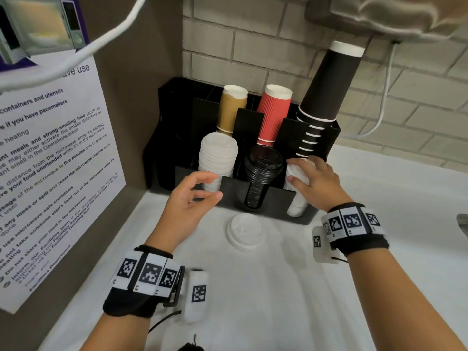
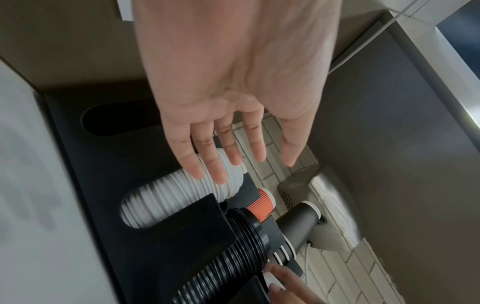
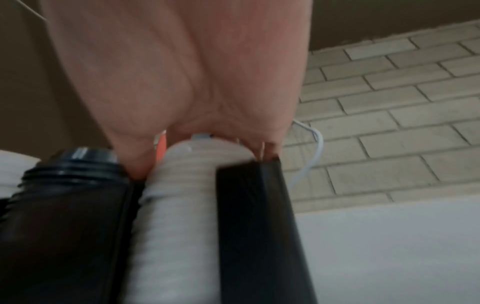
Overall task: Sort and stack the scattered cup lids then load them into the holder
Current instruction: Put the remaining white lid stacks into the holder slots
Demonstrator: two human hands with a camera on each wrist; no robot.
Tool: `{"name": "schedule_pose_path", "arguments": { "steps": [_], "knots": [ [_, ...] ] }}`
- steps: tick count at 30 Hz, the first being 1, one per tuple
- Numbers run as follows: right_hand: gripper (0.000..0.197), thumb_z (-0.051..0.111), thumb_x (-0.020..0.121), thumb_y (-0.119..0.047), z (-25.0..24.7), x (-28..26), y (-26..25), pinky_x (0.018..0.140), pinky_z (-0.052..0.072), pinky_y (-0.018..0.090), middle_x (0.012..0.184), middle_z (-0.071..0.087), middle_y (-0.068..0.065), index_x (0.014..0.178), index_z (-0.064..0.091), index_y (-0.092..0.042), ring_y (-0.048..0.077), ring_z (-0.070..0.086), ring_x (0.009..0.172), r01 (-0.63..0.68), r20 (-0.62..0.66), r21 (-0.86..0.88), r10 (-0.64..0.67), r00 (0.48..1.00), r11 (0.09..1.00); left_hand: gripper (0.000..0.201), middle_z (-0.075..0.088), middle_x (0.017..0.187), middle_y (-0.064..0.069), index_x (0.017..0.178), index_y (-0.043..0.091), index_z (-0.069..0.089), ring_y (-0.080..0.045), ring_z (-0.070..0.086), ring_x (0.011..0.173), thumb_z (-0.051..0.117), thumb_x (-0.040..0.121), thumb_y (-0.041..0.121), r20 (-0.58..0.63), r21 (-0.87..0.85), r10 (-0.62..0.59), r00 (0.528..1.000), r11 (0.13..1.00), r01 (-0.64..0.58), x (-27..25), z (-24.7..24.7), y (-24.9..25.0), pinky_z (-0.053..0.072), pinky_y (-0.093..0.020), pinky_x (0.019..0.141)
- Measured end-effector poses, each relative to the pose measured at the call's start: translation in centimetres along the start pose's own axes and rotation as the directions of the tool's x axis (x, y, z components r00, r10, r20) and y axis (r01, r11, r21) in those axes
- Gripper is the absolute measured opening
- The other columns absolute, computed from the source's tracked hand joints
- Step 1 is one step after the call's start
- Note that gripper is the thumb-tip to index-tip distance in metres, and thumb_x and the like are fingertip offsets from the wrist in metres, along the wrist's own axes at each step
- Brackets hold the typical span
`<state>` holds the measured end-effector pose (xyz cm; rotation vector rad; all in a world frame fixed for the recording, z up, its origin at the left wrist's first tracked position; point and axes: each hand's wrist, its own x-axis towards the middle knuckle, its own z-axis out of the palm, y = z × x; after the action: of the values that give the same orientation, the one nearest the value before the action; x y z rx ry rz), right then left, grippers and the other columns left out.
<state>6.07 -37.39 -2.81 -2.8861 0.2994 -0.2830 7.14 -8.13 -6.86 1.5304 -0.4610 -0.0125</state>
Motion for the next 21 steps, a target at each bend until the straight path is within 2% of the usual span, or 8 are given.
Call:
{"name": "schedule_pose_path", "arguments": {
  "steps": [4,10,12,14,15,17,19,21],
  "knots": [
    [0.054,0.038,0.100,-0.039,1.4,-0.5,0.1,0.118,0.008,0.046,0.159,0.018,0.011,0.151,0.023,-0.030,0.033,0.010,0.146,0.011,-0.027,-0.052,-0.012,1.000,0.999,0.029,0.061,0.115,0.015,0.108,0.034,0.062,-0.002,0.065,0.089,0.068,0.090,0.012,-0.005,-0.003,-0.006,1.000,1.000,0.006,-0.1,-0.1,0.0,0.049,-0.015,0.079],
    [0.059,0.031,0.102,-0.039,0.8,-1.4,-1.6,0.118,0.002,0.049,0.161,0.009,0.011,0.154,0.012,-0.019,0.030,0.003,0.148,-0.009,0.007,-0.170,0.010,1.000,0.985,0.029,0.061,0.118,0.007,0.109,0.031,0.061,-0.002,0.065,0.089,0.067,0.090,0.010,-0.003,-0.005,-0.002,1.000,1.000,0.002,-0.1,0.2,0.0,0.050,-0.015,0.080],
    [0.058,0.041,0.099,-0.038,0.3,-2.2,-3.2,0.116,0.009,0.052,0.156,0.020,0.016,0.151,0.025,-0.018,0.033,0.013,0.145,0.061,-0.140,-0.141,-0.081,0.987,0.988,0.029,0.061,0.118,0.008,0.109,0.030,0.061,-0.001,0.065,0.089,0.067,0.090,0.010,-0.003,-0.004,-0.003,1.000,1.000,0.003,-0.1,0.2,0.0,0.049,-0.015,0.080],
    [0.047,0.054,0.091,-0.033,0.2,-3.2,-5.5,0.106,0.032,0.051,0.134,0.046,0.016,0.134,0.051,-0.013,0.034,0.042,0.126,0.283,-0.248,-0.038,-0.284,0.926,0.958,0.029,0.061,0.117,0.009,0.109,0.031,0.061,-0.002,0.065,0.089,0.067,0.089,0.010,-0.011,-0.001,-0.006,1.000,1.000,0.006,-0.1,0.1,0.0,0.049,-0.016,0.081],
    [0.042,0.058,0.089,-0.032,0.3,-3.7,-6.6,0.098,0.041,0.048,0.122,0.052,0.012,0.126,0.057,-0.013,0.029,0.050,0.114,0.380,-0.170,0.052,-0.367,0.915,0.924,0.029,0.061,0.117,0.010,0.109,0.031,0.061,-0.003,0.065,0.090,0.067,0.089,0.010,-0.015,-0.001,-0.011,1.000,1.000,0.011,0.0,0.0,0.0,0.049,-0.016,0.081],
    [0.042,0.061,0.090,-0.036,1.3,-4.4,-8.2,0.093,0.045,0.042,0.115,0.054,0.007,0.128,0.056,-0.019,0.024,0.054,0.107,0.389,0.192,0.190,-0.422,0.886,0.902,0.030,0.061,0.116,0.010,0.108,0.032,0.061,-0.004,0.065,0.090,0.067,0.089,0.010,-0.018,0.000,-0.017,1.000,1.000,0.017,0.0,0.0,0.0,0.049,-0.016,0.081],
    [0.062,0.062,0.086,-0.049,2.6,-4.5,-9.1,0.100,0.043,0.040,0.128,0.046,0.009,0.141,0.041,-0.028,0.027,0.049,0.118,0.311,0.518,0.084,-0.308,0.798,0.947,0.030,0.061,0.115,0.012,0.108,0.034,0.062,-0.004,0.065,0.091,0.067,0.089,0.011,-0.013,-0.001,-0.015,1.000,1.000,0.015,-0.1,-0.1,0.0,0.049,-0.015,0.081],
    [0.080,0.064,0.081,-0.057,3.9,-4.6,-9.6,0.101,0.042,0.042,0.138,0.035,0.011,0.147,0.026,-0.035,0.034,0.041,0.124,0.299,0.607,-0.101,-0.180,0.774,0.949,0.030,0.062,0.114,0.016,0.108,0.035,0.062,-0.003,0.065,0.090,0.067,0.089,0.012,-0.007,-0.003,-0.013,1.000,1.000,0.013,-0.2,-0.1,0.1,0.049,-0.014,0.079]
  ]
}}
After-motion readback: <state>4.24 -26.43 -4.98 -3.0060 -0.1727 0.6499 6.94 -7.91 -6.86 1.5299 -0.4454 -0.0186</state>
